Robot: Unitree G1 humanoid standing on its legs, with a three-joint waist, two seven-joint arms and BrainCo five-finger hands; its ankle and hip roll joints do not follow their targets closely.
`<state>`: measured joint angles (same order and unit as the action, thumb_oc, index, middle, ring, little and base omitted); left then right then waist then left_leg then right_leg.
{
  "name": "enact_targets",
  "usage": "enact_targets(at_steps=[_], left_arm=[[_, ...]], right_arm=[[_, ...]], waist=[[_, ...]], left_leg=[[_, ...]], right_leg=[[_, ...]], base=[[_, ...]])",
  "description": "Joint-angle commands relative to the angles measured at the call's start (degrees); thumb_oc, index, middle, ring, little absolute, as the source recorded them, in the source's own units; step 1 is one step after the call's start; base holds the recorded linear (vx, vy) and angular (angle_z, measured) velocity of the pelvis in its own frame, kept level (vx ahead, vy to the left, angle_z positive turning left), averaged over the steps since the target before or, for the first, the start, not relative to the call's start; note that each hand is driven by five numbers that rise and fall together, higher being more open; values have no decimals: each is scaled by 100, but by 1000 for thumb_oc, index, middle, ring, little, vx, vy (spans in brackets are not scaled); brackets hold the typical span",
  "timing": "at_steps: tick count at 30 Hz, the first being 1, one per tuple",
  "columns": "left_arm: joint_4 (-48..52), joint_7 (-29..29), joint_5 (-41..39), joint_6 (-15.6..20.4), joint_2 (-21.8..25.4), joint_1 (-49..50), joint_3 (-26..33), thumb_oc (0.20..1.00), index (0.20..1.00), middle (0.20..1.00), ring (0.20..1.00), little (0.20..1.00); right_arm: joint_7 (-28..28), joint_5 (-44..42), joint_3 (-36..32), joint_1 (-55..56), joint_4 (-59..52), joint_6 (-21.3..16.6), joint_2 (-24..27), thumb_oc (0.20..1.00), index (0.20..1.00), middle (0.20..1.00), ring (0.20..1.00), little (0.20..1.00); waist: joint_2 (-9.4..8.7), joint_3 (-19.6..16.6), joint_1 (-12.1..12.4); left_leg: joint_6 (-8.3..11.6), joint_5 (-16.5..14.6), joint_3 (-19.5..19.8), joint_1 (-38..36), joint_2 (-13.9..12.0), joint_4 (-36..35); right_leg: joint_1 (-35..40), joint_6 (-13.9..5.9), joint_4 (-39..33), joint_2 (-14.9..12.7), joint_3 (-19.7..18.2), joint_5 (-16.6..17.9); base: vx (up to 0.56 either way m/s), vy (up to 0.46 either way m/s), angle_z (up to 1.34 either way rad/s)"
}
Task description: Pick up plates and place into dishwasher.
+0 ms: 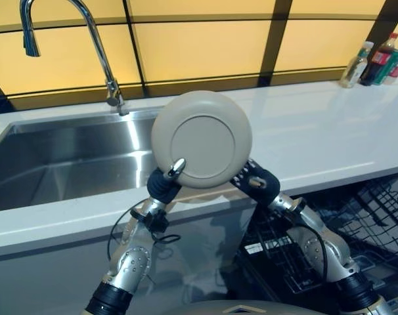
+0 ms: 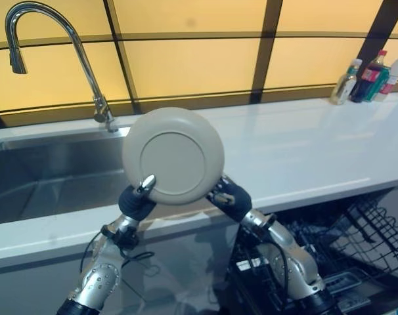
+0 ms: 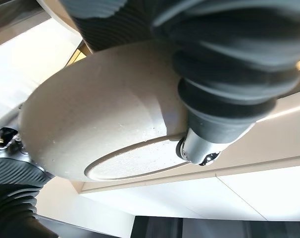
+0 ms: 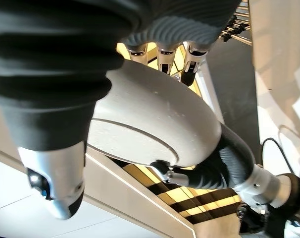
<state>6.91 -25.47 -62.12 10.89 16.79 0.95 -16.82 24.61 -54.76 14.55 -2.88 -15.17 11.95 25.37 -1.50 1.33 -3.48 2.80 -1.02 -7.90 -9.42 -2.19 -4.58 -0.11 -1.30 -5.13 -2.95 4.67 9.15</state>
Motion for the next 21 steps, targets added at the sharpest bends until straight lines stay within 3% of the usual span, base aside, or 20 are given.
enact_targets(at_steps=[1, 6, 13, 16, 21], left_arm=[[-257, -419, -308, 236, 76, -414, -248, 200, 200, 200, 200, 200], [-440, -797, -453, 215, -2, -434, -410, 200, 200, 200, 200, 200], [-509, -1636, -935, 286, -72, -491, -627, 200, 200, 200, 200, 200], [-517, -1423, -560, 410, -5, -558, -698, 200, 200, 200, 200, 200], [-653, -1089, -259, 295, 102, -617, -653, 200, 200, 200, 200, 200]], right_arm=[[38, -229, 147, -688, -485, 100, -69, 1000, 1000, 1000, 1000, 1000], [-285, -409, 286, -1046, -412, 328, -186, 1000, 1000, 1000, 1000, 1000], [-931, -217, 362, -1503, -138, 335, -353, 1000, 1000, 1000, 1000, 1000], [-1065, -321, 414, -1630, -75, 329, -404, 1000, 1000, 1000, 1000, 1000], [-1040, -426, 362, -1720, -138, 310, -378, 1000, 1000, 1000, 1000, 1000]], waist=[[-116, -50, 42], [-126, -49, 83], [-116, -65, 132], [-106, -48, 137], [-87, -60, 153]], left_leg=[[-259, -257, 204, 531, 63, 251], [-268, -278, 222, 518, 78, 264], [-282, -302, 231, 503, 103, 262], [-285, -305, 239, 488, 109, 263], [-303, -318, 242, 475, 120, 270]], right_leg=[[204, -753, 675, -456, -189, -1008], [214, -761, 693, -479, -162, -1006], [222, -775, 712, -508, -144, -1010], [229, -781, 730, -509, -154, -1015], [238, -793, 734, -518, -149, -1019]], base=[[0, 0, 0], [0, 0, 0], [0, 0, 0], [0, 0, 0], [0, 0, 0]])
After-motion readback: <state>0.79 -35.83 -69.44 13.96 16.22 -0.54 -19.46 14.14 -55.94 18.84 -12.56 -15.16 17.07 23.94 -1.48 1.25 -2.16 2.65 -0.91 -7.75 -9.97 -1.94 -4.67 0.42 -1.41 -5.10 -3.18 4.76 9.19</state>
